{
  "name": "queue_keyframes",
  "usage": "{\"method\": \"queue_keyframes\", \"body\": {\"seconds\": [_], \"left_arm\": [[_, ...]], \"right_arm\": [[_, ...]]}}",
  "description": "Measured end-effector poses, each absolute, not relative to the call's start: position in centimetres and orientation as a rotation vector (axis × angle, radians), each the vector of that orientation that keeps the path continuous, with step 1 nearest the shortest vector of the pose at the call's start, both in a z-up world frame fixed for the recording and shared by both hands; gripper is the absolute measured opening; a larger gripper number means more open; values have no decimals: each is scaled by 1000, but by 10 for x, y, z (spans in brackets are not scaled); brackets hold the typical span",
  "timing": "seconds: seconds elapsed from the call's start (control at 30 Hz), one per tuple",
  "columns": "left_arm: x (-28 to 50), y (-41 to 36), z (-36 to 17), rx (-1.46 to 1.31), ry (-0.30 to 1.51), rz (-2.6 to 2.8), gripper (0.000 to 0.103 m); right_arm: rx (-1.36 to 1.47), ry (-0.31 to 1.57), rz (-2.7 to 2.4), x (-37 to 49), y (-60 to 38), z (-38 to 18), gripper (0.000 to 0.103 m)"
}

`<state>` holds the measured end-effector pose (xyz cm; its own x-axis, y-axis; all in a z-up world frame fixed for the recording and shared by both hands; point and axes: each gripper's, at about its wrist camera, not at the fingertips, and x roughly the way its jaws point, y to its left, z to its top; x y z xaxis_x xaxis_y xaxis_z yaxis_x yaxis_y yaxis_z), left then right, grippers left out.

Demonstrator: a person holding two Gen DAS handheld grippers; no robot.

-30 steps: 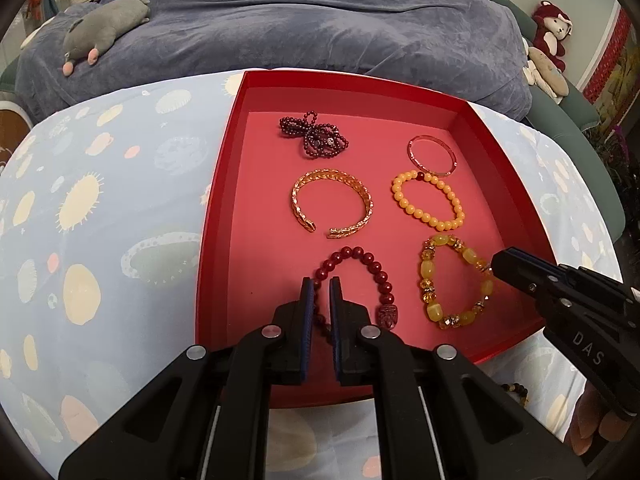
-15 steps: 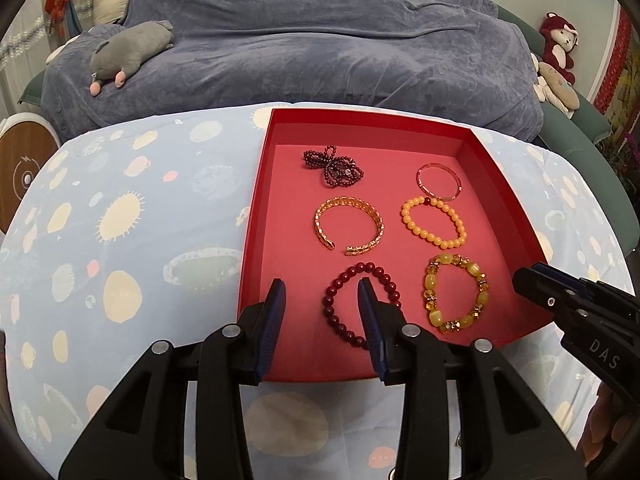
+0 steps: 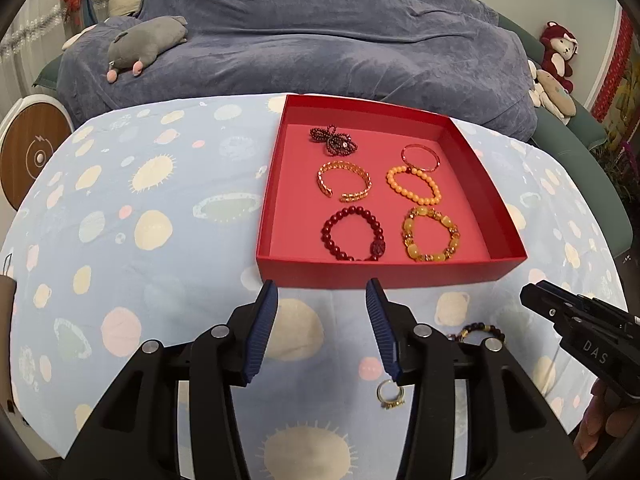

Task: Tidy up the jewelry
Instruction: 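Move both tools back toward the remaining jewelry on the sheet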

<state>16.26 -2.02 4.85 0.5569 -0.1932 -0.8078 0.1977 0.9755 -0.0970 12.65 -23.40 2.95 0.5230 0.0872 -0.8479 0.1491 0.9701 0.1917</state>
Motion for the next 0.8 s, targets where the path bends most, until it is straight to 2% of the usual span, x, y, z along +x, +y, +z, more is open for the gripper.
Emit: {"method": "queue_keyframes", "body": {"seconds": [0.7,0.77,0.8], "left_arm": [[111,-7,19,1,1043,-217,45],[109,-7,17,-1,1051,-218,46],[109,-7,16,-2,1054,-219,46]], "right_arm": [[187,1092,-39,115,-210,-8,24],[179,1101,-27,113,-208,-10,19],[178,1122,-22,112,-207,-13,12]]}}
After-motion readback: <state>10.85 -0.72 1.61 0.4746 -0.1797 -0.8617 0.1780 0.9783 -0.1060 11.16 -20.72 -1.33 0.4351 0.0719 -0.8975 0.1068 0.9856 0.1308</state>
